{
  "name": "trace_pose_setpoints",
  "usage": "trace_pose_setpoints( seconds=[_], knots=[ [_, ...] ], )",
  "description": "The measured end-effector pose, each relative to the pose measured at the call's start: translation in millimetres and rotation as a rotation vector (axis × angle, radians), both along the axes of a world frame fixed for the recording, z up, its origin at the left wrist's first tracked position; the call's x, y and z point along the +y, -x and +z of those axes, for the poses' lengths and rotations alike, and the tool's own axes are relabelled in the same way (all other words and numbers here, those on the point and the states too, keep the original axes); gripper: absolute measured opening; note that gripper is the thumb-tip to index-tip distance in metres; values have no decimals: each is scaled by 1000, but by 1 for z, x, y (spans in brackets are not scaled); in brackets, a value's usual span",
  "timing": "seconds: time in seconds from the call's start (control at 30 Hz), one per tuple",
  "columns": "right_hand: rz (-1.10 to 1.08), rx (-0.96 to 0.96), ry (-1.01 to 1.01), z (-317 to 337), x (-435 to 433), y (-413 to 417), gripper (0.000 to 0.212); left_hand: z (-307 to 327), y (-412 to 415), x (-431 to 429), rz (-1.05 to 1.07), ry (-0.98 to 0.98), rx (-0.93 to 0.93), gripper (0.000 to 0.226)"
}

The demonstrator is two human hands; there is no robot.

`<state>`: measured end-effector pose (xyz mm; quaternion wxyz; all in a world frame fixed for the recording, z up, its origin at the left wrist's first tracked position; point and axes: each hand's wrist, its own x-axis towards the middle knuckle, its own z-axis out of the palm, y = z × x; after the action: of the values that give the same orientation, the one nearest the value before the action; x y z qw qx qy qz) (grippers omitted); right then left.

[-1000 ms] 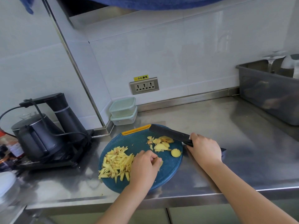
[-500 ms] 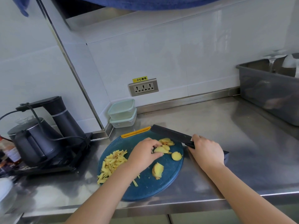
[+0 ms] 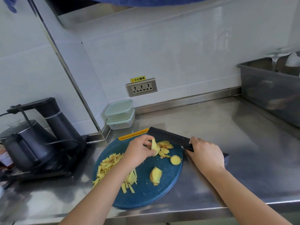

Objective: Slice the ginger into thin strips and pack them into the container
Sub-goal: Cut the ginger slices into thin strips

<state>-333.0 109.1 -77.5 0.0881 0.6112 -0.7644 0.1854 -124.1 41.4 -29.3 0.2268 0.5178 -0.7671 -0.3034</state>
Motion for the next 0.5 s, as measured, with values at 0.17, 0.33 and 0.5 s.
trace_pose_setpoints(
  seconds=[0.17, 0.33, 0.5],
  knots=[
    [1, 1, -5, 1, 0, 0, 31, 16, -1, 0, -35, -115, 59, 40],
    [2, -6, -2, 1, 0, 0, 31, 9, -1, 3, -87, -102, -67, 43],
    [3, -13, 2, 0, 0, -1, 30, 1, 2, 6, -59, 145, -223, 43]
  ],
)
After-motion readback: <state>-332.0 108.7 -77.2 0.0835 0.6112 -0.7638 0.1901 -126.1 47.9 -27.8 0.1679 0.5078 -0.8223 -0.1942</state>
